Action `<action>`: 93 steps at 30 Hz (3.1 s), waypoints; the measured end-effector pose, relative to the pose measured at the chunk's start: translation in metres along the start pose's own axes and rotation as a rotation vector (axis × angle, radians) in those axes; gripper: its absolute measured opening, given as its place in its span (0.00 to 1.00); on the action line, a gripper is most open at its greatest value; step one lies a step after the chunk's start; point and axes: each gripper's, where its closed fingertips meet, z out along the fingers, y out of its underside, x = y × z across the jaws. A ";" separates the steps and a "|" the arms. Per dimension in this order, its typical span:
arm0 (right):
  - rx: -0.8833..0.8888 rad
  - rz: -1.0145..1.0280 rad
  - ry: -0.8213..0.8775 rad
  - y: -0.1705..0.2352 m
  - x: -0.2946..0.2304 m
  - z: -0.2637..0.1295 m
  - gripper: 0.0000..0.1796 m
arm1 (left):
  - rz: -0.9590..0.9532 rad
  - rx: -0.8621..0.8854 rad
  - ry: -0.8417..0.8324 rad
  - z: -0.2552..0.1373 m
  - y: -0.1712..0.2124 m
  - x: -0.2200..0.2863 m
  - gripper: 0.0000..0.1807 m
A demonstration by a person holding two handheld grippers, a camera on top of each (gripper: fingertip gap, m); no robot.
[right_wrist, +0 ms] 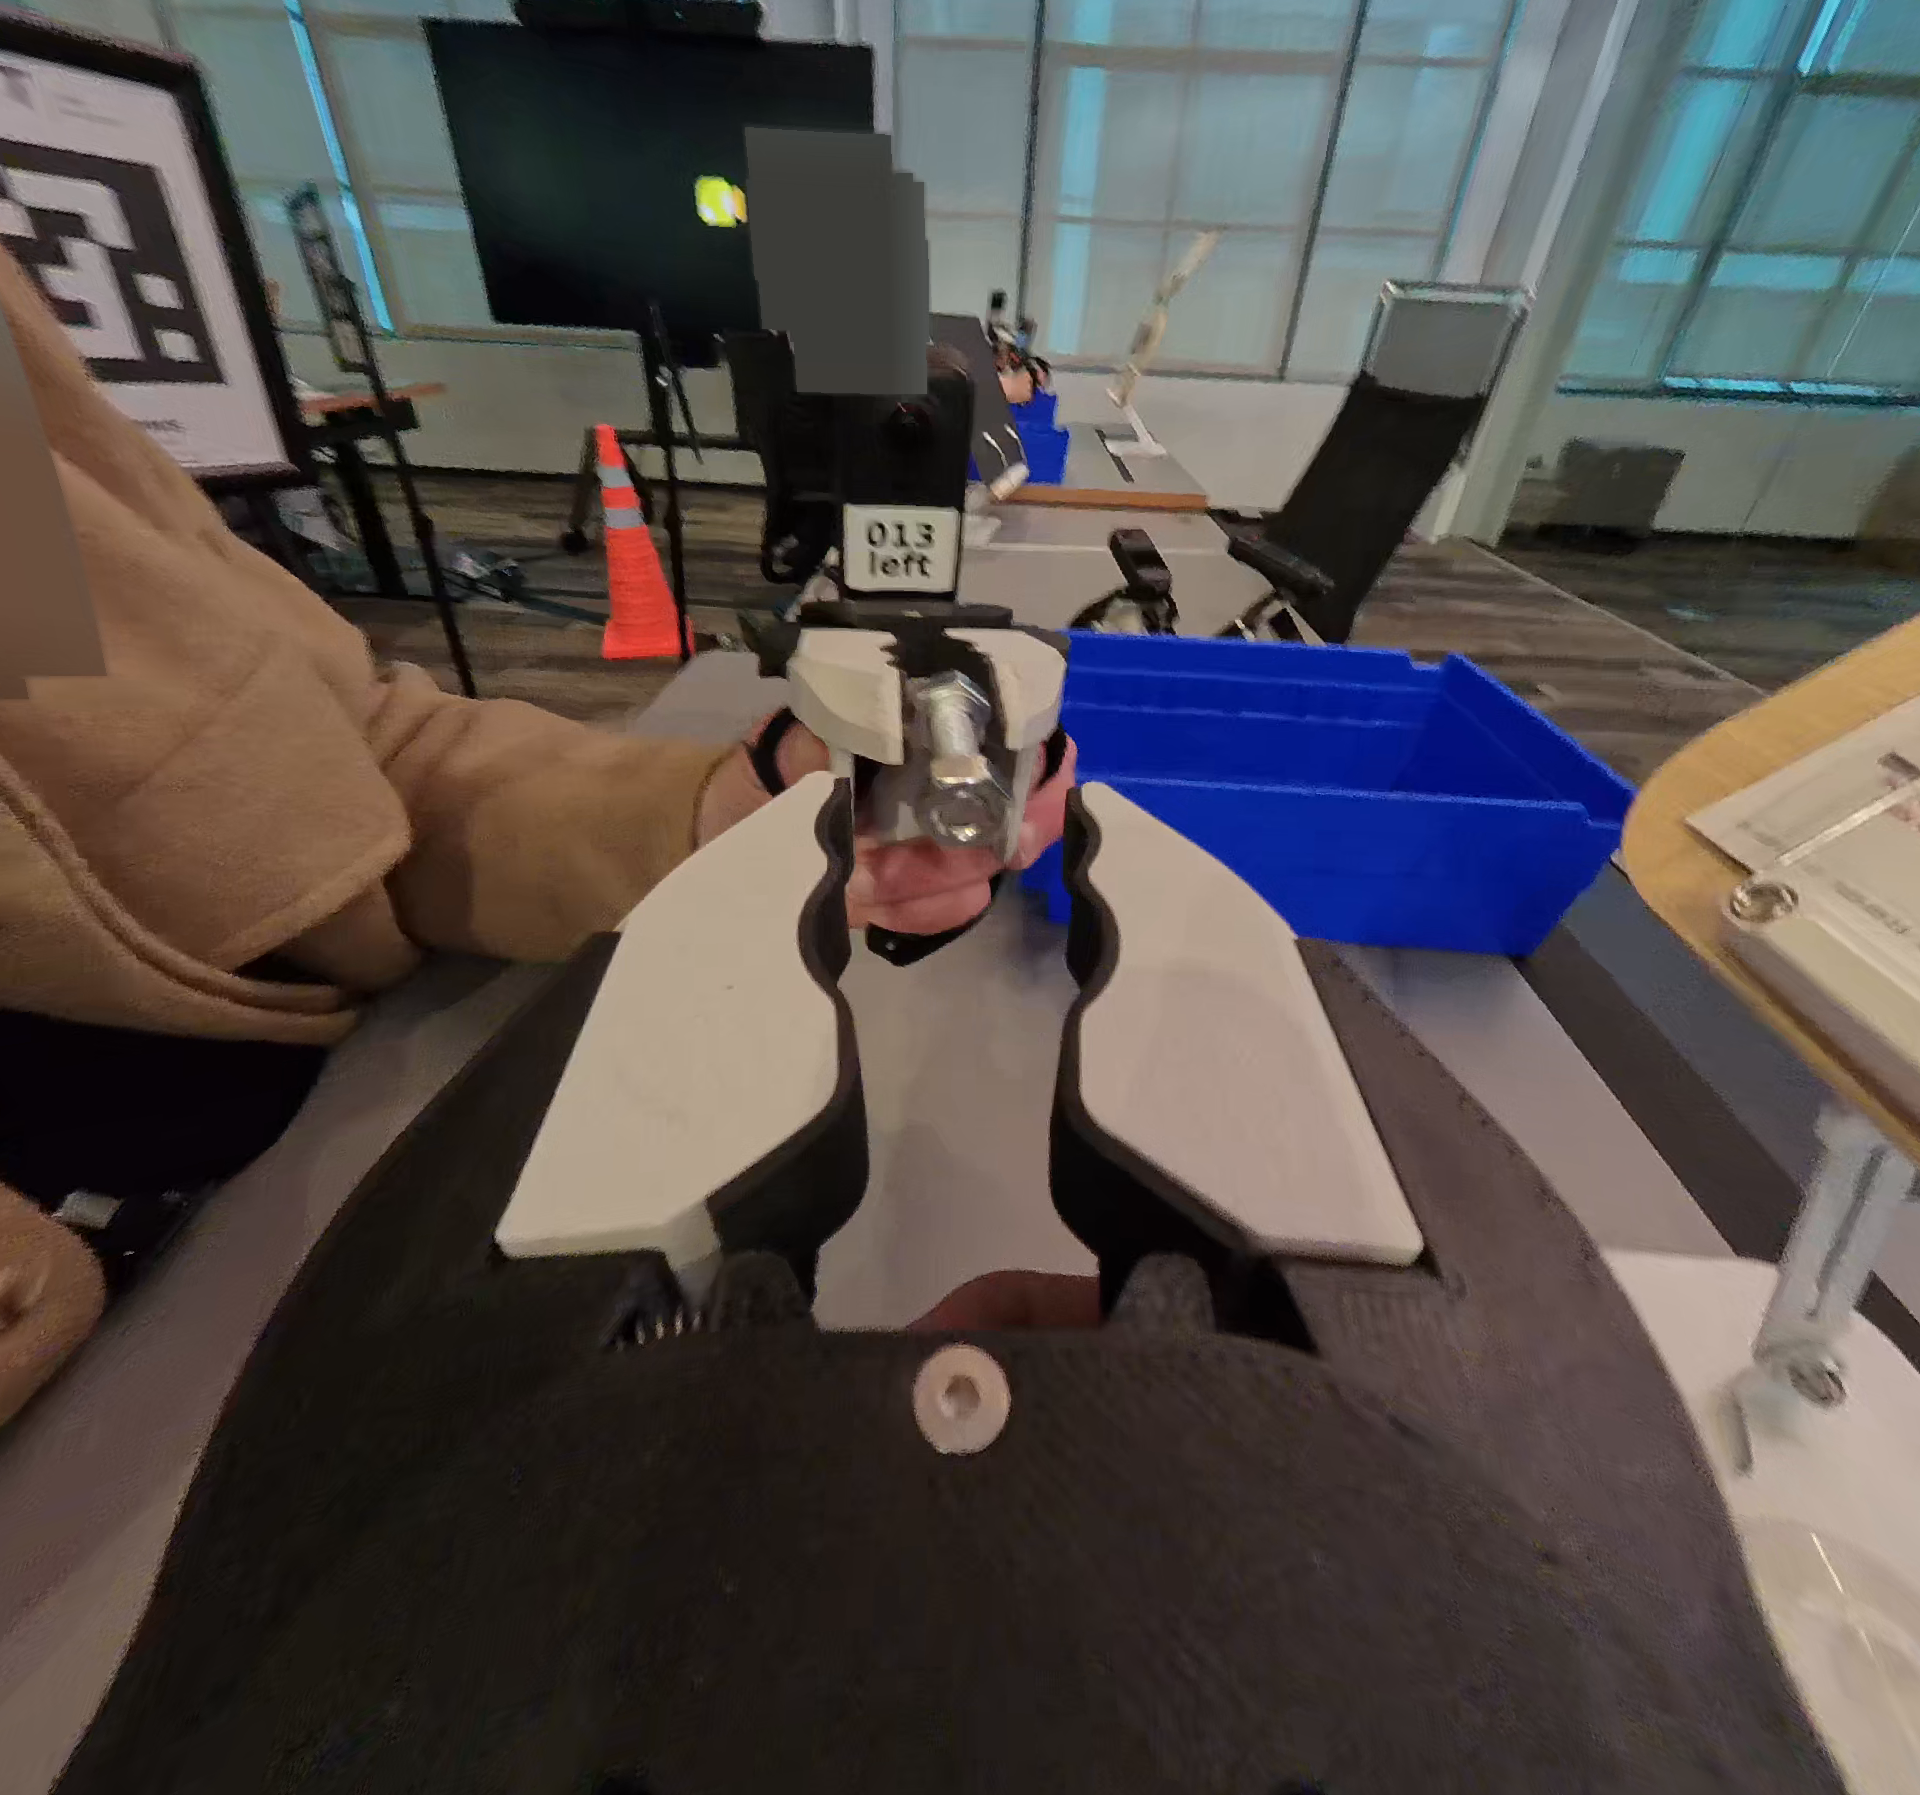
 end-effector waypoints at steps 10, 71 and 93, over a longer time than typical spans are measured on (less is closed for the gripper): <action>0.057 -0.079 -0.106 -0.014 -0.029 0.001 0.15 | -0.026 0.016 0.013 0.000 0.000 0.000 0.10; -0.018 0.041 0.022 0.007 0.000 0.006 0.14 | -0.043 0.038 0.033 0.000 0.002 0.001 0.10; 0.035 0.035 0.014 0.007 -0.004 0.011 0.13 | -0.059 0.083 0.057 0.009 -0.002 0.001 0.09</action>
